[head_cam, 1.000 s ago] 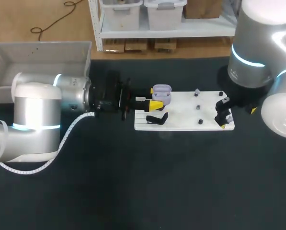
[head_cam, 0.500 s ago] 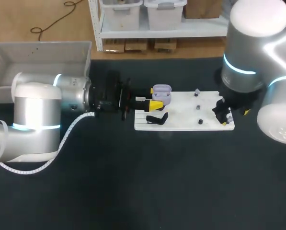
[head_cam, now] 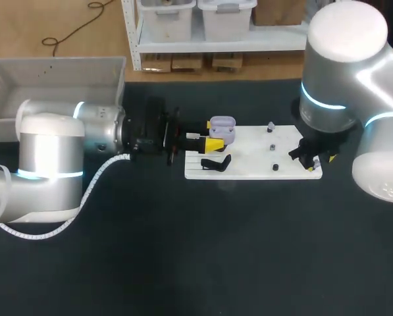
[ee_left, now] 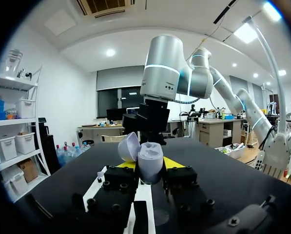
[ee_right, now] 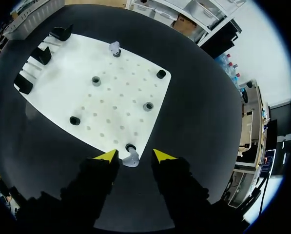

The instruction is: Pick up each earbud case from the left stands, insert the matching earbuds, close the lid, and place the case in the box.

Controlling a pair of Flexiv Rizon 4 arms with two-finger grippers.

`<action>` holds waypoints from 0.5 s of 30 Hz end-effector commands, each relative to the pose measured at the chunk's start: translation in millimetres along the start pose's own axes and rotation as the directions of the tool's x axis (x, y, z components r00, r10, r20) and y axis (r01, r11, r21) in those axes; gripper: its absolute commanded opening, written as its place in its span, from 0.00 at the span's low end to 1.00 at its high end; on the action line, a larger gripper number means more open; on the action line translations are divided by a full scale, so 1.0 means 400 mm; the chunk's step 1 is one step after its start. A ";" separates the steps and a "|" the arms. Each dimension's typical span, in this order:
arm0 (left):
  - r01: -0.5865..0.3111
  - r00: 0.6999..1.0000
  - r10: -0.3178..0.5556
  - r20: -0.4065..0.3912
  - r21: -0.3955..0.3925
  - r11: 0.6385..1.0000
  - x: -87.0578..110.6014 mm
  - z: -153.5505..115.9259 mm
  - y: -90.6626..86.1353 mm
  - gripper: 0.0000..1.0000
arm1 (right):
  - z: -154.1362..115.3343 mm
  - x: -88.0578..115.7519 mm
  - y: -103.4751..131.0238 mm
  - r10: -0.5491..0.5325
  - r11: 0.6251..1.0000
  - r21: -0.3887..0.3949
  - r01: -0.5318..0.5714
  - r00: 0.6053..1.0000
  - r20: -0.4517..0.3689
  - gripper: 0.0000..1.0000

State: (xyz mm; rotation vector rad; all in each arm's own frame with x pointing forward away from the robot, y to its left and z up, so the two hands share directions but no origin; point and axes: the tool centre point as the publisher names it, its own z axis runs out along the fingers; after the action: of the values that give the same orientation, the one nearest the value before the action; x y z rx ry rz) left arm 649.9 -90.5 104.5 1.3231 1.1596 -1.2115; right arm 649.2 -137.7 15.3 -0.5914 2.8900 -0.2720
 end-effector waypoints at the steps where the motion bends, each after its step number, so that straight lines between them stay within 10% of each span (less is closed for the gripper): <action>1: -0.001 1.000 0.001 0.002 0.001 1.000 0.002 0.000 0.002 0.00 | 0.009 0.007 0.005 -0.005 1.000 0.001 0.005 1.000 -0.001 0.42; 15: -0.001 1.000 0.001 0.002 0.001 1.000 0.002 0.000 0.002 0.00 | 0.014 0.007 0.005 -0.007 1.000 0.010 0.007 1.000 -0.002 0.37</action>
State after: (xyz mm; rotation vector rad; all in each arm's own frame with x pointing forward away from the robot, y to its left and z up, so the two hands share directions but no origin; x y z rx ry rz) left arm 649.9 -90.5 104.5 1.3231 1.1596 -1.2115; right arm 647.0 -138.4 10.0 -0.6026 2.8904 -0.2849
